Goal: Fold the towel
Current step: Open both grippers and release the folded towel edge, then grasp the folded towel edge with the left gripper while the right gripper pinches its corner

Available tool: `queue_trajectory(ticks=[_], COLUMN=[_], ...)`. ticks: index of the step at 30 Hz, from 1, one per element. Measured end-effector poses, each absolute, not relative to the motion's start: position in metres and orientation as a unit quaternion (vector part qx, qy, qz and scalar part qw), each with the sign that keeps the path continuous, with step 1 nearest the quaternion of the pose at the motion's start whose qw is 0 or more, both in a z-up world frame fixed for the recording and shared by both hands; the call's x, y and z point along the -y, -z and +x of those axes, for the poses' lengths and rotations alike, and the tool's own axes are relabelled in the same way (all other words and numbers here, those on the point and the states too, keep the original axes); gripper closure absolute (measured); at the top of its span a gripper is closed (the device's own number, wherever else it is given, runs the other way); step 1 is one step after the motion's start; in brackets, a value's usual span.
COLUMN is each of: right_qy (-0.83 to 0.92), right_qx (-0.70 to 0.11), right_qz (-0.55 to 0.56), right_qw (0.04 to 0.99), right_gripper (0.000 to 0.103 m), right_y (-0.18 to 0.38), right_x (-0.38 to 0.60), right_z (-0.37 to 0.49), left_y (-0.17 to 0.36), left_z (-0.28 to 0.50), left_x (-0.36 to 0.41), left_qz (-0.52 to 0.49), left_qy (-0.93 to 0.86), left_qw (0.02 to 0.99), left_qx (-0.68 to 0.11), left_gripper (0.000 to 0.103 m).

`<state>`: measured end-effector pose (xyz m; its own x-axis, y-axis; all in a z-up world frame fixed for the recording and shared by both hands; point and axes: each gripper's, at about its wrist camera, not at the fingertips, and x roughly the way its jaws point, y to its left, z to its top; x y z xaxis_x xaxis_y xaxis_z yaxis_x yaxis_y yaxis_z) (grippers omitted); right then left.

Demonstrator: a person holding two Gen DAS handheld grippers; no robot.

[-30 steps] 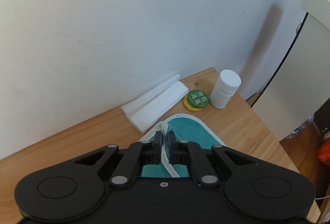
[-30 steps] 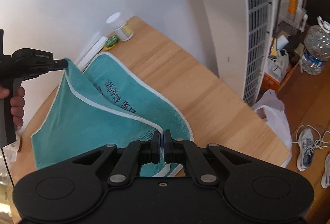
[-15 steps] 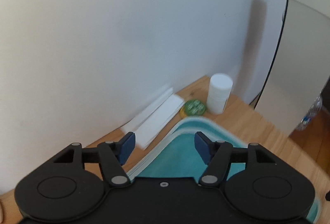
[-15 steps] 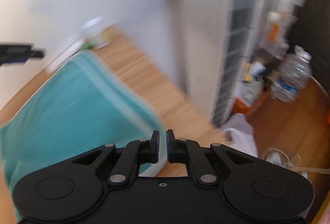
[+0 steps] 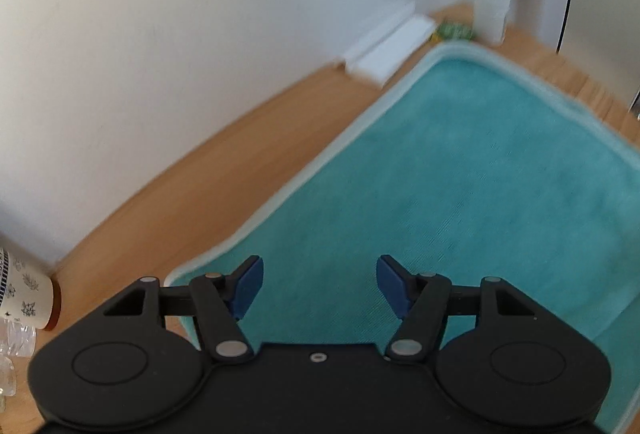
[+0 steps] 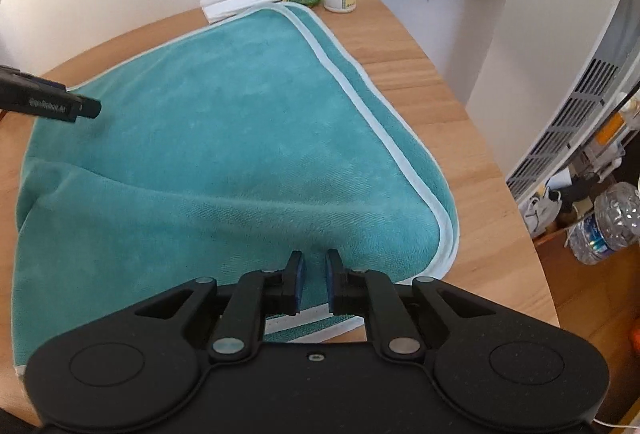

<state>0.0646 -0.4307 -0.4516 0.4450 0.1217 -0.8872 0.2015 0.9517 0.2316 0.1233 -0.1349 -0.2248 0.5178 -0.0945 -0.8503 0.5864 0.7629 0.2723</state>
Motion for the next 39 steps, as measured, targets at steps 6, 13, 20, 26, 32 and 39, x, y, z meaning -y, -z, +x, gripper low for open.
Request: queue_trajectory(ticks=[6,13,20,26,32,39], right_qy=[0.037,0.035,0.028,0.08,0.128,0.148], right_qx=[-0.53,-0.544,-0.545,-0.523,-0.527,-0.525], right_qz=[0.154,0.176,0.194,0.215,0.219,0.235], right_qw=[0.833,0.82,0.815,0.821,0.811,0.805], right_gripper=[0.09,0.087,0.084,0.068,0.067,0.067], right_y=[0.448,0.441,0.43,0.42,0.429,0.439], right_x=[0.412,0.392,0.37,0.4,0.426,0.431], right_z=[0.055,0.052,0.046,0.031,0.022,0.026], left_y=[0.23,0.229,0.222,0.201,0.191,0.165], left_z=[0.143,0.177,0.184,0.155,0.14,0.158], left_x=[0.125,0.126,0.126,0.115,0.138,0.205], left_qz=[0.28,0.308,0.306,0.268,0.235,0.195], left_qy=[0.22,0.233,0.237,0.26,0.289,0.322], left_qw=[0.826,0.819,0.814,0.809,0.806,0.814], left_qx=[-0.437,-0.424,-0.434,-0.454,-0.46,-0.442], left_gripper=[0.042,0.042,0.049,0.048,0.045,0.035])
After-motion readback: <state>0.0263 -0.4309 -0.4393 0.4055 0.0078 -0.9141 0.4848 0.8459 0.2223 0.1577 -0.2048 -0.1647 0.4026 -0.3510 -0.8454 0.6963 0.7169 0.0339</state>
